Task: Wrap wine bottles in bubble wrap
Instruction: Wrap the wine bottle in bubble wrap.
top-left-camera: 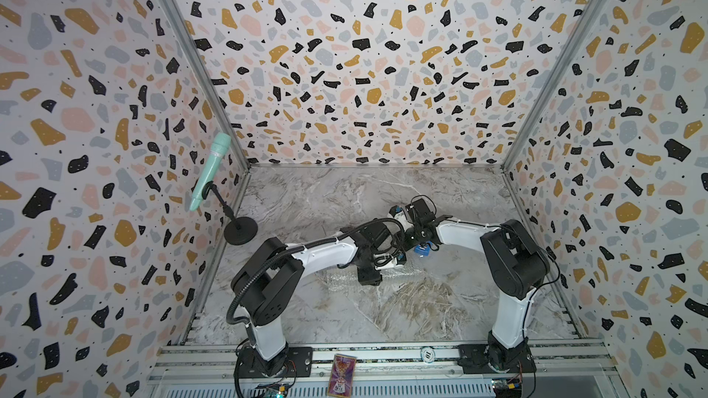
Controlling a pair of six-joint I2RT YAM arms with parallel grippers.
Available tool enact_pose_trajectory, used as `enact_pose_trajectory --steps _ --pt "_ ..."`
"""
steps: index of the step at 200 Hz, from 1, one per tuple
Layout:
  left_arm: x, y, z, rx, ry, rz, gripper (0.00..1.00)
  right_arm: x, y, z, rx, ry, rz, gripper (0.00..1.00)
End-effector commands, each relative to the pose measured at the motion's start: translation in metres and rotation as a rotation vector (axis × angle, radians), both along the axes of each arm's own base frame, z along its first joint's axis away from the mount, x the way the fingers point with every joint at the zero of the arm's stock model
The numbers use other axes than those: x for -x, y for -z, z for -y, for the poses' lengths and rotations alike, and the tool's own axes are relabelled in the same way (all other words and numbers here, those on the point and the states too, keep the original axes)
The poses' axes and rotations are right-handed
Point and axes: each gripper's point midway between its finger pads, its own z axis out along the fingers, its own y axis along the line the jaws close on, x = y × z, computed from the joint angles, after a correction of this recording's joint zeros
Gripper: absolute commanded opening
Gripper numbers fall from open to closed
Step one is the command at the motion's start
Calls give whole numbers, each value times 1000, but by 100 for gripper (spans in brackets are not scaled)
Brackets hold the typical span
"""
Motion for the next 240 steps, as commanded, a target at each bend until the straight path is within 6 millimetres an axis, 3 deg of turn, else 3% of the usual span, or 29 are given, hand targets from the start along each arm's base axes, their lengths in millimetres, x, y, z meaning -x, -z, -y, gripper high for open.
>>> enact_pose_trajectory --steps 1,35,62,81,102,126,163,191,216,240 --pt "39 16 -18 -68 -10 -226 0 -6 -19 10 -20 32 47 33" --pt "31 21 -20 -97 -27 -258 0 -11 -68 8 -84 7 200 43" --pt "24 26 -22 -119 -38 -256 0 -4 -118 18 -110 -11 382 53" --pt "22 28 -21 -117 -44 -266 0 4 -143 33 -89 0 493 55" --pt "21 31 -21 -117 -55 -282 0 23 -162 53 -65 0 619 56" --pt "20 36 -23 -119 -77 -301 0 60 -178 67 -53 -53 778 58" --pt "18 39 -24 -126 -94 -310 4 117 -181 55 12 -210 924 61" --pt "15 41 -26 -135 -112 -323 8 156 -159 32 153 -405 1061 62" --pt "13 43 -28 -146 -133 -344 10 174 -136 17 270 -521 1132 64" --pt "11 45 -30 -157 -148 -360 11 178 -118 5 301 -586 1146 66"
